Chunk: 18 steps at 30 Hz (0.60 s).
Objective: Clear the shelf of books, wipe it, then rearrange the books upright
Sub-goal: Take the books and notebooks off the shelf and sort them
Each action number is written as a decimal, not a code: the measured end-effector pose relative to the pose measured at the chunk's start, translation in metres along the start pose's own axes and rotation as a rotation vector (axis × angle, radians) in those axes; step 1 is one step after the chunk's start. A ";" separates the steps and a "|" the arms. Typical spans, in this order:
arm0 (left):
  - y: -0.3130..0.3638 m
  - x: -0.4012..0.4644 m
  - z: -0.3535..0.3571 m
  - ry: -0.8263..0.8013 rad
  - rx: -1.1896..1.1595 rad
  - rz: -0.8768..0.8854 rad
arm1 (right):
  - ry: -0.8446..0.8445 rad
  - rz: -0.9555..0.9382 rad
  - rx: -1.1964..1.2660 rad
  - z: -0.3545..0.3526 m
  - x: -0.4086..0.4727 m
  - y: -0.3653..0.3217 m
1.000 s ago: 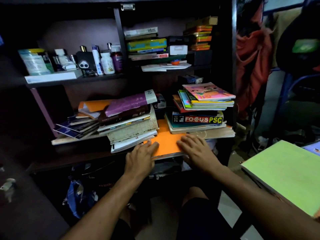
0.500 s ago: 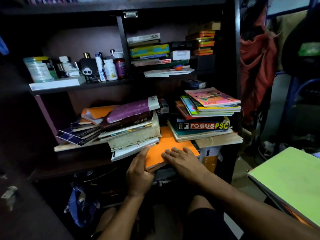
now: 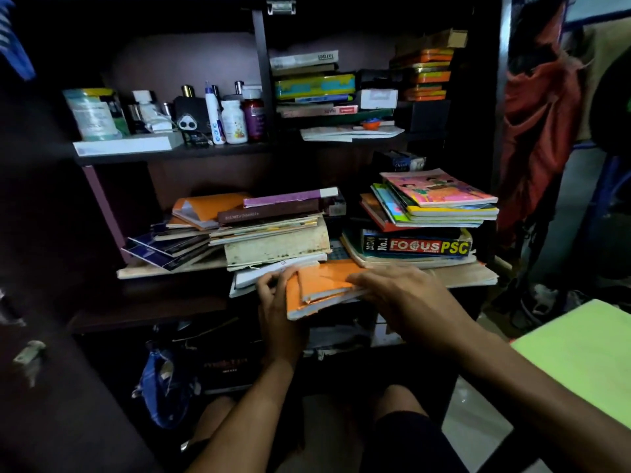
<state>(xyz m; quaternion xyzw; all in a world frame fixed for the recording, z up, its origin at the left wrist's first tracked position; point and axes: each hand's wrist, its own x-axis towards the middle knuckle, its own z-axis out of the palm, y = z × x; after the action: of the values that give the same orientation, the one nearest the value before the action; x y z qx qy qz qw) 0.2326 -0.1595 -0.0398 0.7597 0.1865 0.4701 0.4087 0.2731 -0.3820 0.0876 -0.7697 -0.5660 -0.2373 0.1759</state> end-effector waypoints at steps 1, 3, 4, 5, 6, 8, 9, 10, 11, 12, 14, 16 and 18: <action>-0.001 0.000 -0.002 -0.029 0.056 0.022 | 0.000 -0.016 -0.040 -0.008 -0.005 -0.005; -0.008 -0.002 -0.009 -0.121 0.116 0.032 | 0.031 -0.025 -0.067 -0.028 -0.016 -0.013; -0.008 -0.004 -0.011 -0.160 0.202 0.085 | 0.080 -0.021 -0.056 -0.040 -0.022 -0.015; -0.007 -0.005 -0.013 -0.208 0.301 0.114 | 0.141 -0.001 -0.036 -0.054 -0.028 -0.017; 0.001 -0.007 -0.014 -0.239 0.405 0.110 | 0.203 0.024 -0.021 -0.070 -0.033 -0.018; 0.028 -0.012 -0.014 -0.270 0.483 -0.006 | 0.273 0.091 0.004 -0.097 -0.042 -0.013; 0.041 -0.017 -0.014 -0.287 0.499 -0.059 | 0.291 0.132 0.017 -0.108 -0.049 -0.009; 0.057 -0.026 -0.015 -0.297 0.495 -0.080 | 0.309 0.170 0.040 -0.116 -0.055 -0.006; 0.070 -0.034 -0.016 -0.305 0.411 -0.088 | 0.334 0.209 0.072 -0.123 -0.063 -0.002; 0.084 -0.044 -0.016 -0.304 0.254 -0.123 | 0.368 0.254 0.111 -0.131 -0.072 0.001; 0.113 -0.068 -0.017 -0.317 -0.142 -0.339 | 0.456 0.340 0.159 -0.147 -0.088 0.007; 0.140 -0.089 -0.015 -0.366 -0.542 -0.636 | 0.542 0.421 0.171 -0.163 -0.107 0.010; 0.169 -0.099 -0.015 -0.533 -0.844 -0.883 | 0.595 0.462 0.141 -0.176 -0.127 0.002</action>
<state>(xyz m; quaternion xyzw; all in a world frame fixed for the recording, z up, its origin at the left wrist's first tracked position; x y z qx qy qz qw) 0.1536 -0.3198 0.0425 0.4772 0.1727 0.0876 0.8572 0.2142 -0.5770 0.1610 -0.7602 -0.3170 -0.3650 0.4341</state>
